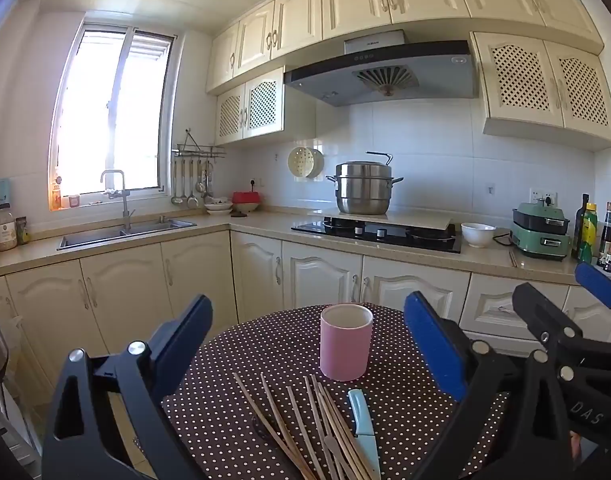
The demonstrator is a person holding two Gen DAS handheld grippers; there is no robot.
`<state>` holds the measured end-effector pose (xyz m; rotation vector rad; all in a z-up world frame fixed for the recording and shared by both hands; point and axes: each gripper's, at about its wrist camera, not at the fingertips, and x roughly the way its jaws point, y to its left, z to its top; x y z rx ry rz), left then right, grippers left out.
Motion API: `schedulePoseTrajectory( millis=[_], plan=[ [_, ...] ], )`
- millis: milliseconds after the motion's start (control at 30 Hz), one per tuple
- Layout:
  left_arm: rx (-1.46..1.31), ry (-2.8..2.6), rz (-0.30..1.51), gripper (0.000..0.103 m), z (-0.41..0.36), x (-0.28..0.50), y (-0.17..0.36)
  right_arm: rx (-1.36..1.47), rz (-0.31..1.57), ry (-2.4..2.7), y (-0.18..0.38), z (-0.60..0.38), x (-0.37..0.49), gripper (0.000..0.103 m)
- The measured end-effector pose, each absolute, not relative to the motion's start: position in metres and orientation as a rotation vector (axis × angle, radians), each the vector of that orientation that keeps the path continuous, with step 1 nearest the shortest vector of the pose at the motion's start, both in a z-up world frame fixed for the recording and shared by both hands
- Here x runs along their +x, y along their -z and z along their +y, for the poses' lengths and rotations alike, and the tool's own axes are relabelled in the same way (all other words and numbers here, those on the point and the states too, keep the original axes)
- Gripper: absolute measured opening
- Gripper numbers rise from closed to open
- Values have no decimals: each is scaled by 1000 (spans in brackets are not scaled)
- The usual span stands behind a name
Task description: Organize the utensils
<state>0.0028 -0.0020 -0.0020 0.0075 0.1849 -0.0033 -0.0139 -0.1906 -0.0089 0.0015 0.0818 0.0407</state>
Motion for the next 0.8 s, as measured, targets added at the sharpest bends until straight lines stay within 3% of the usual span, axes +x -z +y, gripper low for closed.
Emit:
schedulePoseTrajectory(
  millis=[800],
  plan=[
    [8, 4, 184, 95, -2, 4, 3, 8, 85, -40, 7, -195, -18, 97]
  ],
)
